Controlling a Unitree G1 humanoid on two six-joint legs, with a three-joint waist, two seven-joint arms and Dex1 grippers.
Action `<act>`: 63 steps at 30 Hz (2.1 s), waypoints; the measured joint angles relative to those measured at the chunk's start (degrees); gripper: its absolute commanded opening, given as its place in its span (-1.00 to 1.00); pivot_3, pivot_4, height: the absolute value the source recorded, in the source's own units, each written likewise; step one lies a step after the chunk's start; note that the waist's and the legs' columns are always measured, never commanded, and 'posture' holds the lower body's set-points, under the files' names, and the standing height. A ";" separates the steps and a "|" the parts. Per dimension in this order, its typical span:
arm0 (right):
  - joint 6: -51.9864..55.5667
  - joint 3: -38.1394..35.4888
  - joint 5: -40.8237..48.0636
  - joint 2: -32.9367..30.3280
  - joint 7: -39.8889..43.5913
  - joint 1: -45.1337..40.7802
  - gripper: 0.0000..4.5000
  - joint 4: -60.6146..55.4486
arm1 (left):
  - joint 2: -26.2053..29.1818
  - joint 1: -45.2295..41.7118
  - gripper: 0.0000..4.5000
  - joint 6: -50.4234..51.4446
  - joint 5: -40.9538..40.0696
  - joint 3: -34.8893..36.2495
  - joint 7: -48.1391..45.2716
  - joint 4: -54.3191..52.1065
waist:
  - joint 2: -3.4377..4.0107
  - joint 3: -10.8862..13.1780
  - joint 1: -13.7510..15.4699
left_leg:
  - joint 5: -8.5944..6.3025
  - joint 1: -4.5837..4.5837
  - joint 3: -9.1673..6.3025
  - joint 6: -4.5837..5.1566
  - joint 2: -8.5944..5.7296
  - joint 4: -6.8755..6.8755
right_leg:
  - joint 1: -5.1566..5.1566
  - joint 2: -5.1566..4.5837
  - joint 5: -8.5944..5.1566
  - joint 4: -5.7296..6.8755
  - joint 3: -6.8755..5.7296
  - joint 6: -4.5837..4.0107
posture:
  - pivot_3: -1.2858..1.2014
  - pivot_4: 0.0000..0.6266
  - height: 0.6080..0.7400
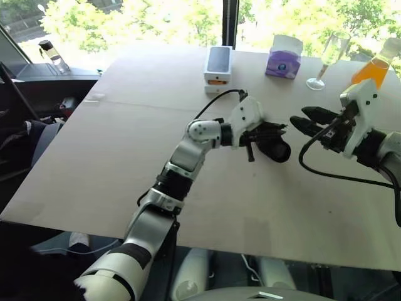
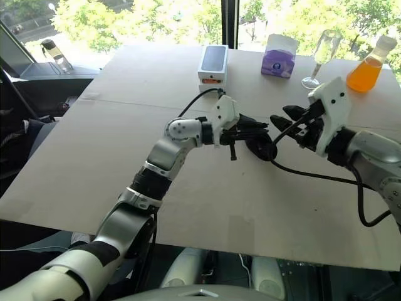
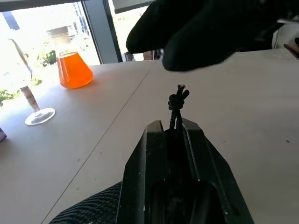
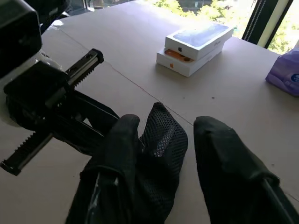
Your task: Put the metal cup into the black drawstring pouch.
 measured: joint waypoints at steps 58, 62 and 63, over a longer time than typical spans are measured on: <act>5.06 -8.66 15.63 21.84 -14.19 -11.11 -0.96 4.87 | -1.10 -1.79 -1.00 1.48 -1.56 2.51 3.14 -0.93 | 0.01 -0.01 0.02 | 0.01 0.04 0.05 -0.02 -0.03 0.06 | 0.00 0.27 0.02 0.13 0.07 0.04 | 0.03 -0.52 1.00; 5.05 -8.66 18.29 21.85 -16.32 -12.36 -0.96 6.01 | -1.24 -2.09 -1.00 1.34 -1.51 2.57 3.97 -0.11 | 0.01 -0.01 0.03 | 0.01 0.04 0.06 -0.02 -0.03 0.06 | 0.00 0.27 0.02 0.13 0.08 0.04 | 0.03 -0.52 1.00; 5.02 -8.66 18.47 21.85 -16.52 -12.49 -0.96 6.04 | -1.24 -2.18 -1.00 1.35 -1.48 2.57 4.02 -0.05 | 0.01 -0.01 0.03 | 0.01 0.03 0.06 -0.02 -0.03 0.06 | 0.00 0.27 0.02 0.13 0.08 0.04 | 0.03 -0.52 1.00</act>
